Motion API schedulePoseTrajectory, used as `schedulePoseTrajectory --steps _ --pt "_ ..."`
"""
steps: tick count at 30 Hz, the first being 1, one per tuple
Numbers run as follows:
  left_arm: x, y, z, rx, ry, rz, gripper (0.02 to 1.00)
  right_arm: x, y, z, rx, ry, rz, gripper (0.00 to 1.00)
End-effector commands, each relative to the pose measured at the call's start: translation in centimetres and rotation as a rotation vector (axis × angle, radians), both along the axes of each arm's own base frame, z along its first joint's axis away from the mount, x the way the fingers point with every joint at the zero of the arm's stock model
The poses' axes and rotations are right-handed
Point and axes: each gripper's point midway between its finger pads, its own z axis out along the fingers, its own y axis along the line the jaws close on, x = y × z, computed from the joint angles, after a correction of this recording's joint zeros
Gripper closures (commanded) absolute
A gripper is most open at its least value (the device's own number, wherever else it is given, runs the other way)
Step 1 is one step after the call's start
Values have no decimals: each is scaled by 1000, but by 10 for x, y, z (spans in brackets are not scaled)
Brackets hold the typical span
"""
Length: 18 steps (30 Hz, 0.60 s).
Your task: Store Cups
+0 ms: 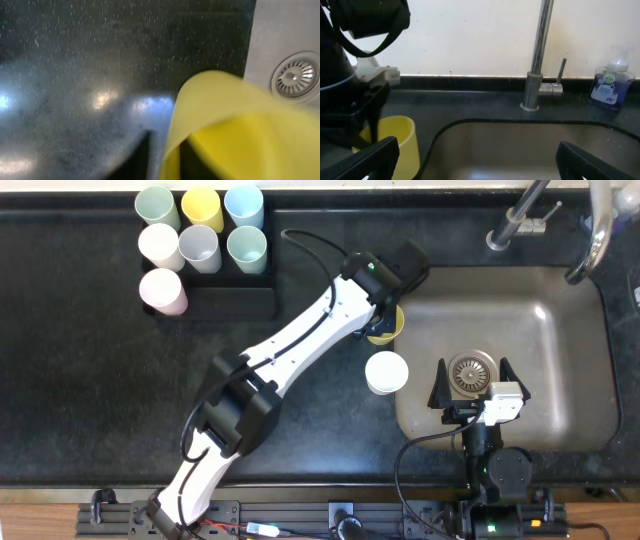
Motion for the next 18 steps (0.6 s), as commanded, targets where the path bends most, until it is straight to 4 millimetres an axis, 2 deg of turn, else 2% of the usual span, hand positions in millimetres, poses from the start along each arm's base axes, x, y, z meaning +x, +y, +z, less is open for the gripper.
schedulePoseTrajectory --steps 1,5,7,10,12,16,18 --pt "14 -5 7 -19 -57 -43 985 1 0 -4 3 4 4 3" --pt "29 8 40 -31 -151 -14 985 1 0 -4 3 4 4 3" --pt "41 31 65 -34 -212 96 985 1 0 -4 3 4 4 3" --pt "51 97 102 -54 -293 476 985 1 0 -4 3 4 4 3" --pt "48 143 116 -95 -319 776 982 1 0 -4 3 4 4 3" --pt "29 214 121 -195 -315 1272 985 1 0 -4 3 4 4 5" --pt "19 242 118 -219 -301 1425 985 1 0 -4 3 4 4 3"
